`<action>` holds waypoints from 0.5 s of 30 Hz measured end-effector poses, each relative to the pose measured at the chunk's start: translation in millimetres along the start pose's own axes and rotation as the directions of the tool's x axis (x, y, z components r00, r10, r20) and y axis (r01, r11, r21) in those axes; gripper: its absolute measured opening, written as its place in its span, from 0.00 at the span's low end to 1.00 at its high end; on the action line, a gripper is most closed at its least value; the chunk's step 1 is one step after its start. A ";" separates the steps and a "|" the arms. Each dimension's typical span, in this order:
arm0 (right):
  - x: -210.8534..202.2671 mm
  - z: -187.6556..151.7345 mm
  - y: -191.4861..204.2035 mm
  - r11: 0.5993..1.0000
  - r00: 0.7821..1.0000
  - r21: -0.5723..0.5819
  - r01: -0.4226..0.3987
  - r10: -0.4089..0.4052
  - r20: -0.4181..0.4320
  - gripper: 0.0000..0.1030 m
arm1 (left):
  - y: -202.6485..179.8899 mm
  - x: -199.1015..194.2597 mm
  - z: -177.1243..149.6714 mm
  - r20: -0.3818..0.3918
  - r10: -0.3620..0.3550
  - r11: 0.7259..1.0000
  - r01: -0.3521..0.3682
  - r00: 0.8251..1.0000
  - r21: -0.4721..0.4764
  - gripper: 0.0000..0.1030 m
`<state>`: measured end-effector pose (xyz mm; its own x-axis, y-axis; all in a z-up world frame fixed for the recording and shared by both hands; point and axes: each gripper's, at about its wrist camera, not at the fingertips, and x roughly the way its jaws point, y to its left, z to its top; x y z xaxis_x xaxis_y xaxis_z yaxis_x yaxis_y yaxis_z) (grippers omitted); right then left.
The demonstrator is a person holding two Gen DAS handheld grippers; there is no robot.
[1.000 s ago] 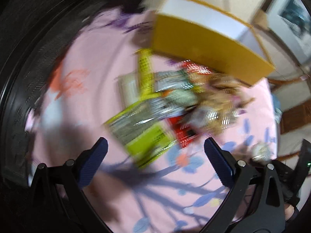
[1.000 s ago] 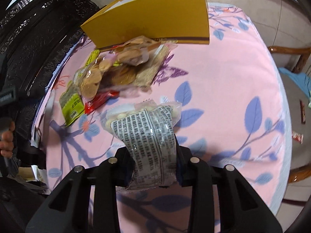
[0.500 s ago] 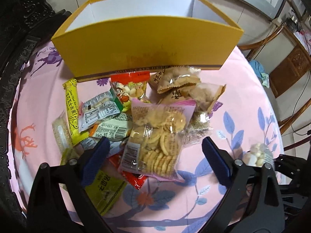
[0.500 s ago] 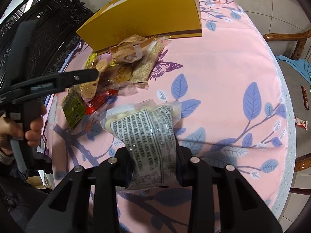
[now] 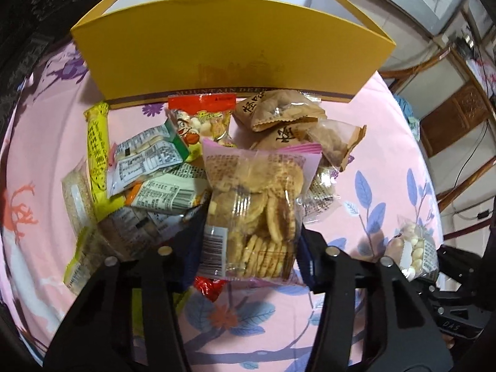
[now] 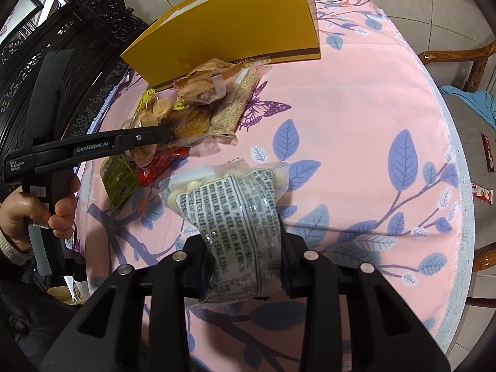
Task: Organize snacks
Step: 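Grasp the cracker bag with the left tool while right holds candy bag, then drop the cracker bag and candy bag into the yellow box with both tools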
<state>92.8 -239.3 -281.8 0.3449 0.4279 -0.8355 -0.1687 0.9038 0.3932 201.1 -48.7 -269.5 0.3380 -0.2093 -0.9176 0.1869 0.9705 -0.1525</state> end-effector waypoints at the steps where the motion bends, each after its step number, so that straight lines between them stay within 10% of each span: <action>1: -0.6 0.1 0.8 1.000 1.000 -0.002 0.001 -0.001 0.001 0.34 | 1.5 -0.8 -0.6 0.000 -0.004 1.000 0.004 1.000 -0.012 0.49; 15: -14.2 7.1 17.2 0.999 1.000 -0.036 0.007 -0.006 0.025 0.34 | 3.4 -41.4 -9.5 0.082 -0.021 0.999 0.024 0.996 -0.031 0.47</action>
<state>91.5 -229.9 -260.4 0.3691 0.4226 -0.8277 -0.1995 0.9059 0.3735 179.0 -35.7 -235.5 0.4086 -0.2388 -0.8809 0.1660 0.9685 -0.1855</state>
